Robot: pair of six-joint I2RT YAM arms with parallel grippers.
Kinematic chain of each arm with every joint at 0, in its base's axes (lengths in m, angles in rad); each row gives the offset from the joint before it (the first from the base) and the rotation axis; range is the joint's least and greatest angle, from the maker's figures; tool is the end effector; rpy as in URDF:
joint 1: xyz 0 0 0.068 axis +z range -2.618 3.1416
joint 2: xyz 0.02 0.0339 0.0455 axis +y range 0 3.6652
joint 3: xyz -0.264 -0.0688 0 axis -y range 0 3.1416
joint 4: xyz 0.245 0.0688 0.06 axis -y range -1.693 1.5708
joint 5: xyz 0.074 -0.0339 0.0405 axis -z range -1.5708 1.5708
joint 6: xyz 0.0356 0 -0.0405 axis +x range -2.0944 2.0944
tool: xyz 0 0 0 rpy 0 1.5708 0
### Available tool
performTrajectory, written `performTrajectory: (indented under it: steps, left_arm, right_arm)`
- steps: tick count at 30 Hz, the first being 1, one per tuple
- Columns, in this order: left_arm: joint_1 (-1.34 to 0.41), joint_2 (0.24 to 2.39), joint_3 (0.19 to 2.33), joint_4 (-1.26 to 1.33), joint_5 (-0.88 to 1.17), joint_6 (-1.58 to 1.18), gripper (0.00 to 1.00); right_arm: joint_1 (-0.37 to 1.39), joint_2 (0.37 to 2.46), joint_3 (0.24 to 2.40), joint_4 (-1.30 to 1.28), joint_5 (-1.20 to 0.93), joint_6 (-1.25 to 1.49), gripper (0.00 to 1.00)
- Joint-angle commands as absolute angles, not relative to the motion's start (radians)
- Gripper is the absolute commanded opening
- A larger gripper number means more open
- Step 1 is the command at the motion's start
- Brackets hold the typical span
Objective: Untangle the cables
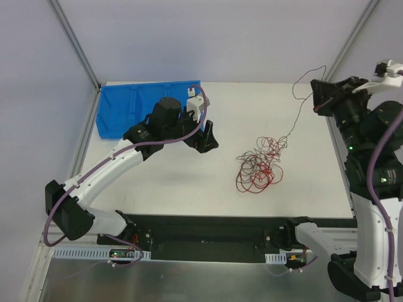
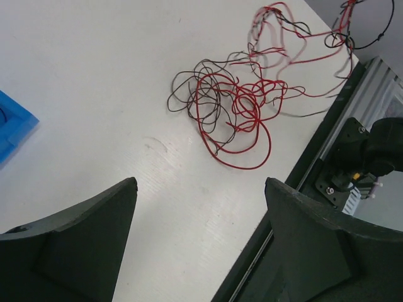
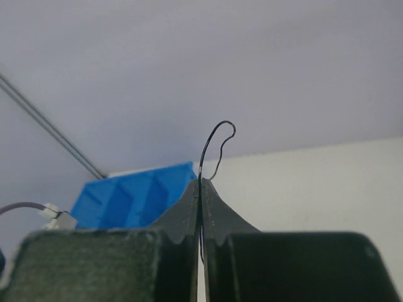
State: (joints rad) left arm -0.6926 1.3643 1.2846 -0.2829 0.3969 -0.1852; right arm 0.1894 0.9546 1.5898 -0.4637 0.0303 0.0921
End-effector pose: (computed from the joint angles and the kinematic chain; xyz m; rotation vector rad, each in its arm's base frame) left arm 0.2334 -0.2116 0.3743 0.7739 1.8742 -0.9547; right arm 0.1348 0.0247 0.5413 -0.0430 1.4020 0.2127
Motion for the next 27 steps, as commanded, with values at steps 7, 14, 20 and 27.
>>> performTrajectory:
  steps: [7, 14, 20, 27]
  left_arm:
    - [-0.692, 1.192, 1.192, -0.126, 0.268, -0.110, 0.83]
    - [-0.692, 1.192, 1.186, -0.075, 0.421, -0.129, 0.86]
    - [-0.738, 1.164, 1.016, 0.357, 0.562, -0.239, 0.93]
    - [-0.917, 1.360, 1.123, 0.598, 0.410, -0.219, 0.99]
  right_arm:
    - [0.187, 1.046, 2.023, -0.332, -0.218, 0.130, 0.01]
    - [0.187, 1.031, 1.852, -0.348, -0.166, 0.124, 0.00]
    - [0.187, 0.940, 1.677, -0.291, -0.158, 0.199, 0.01]
    - [0.187, 0.940, 1.713, -0.327, -0.178, 0.239, 0.01]
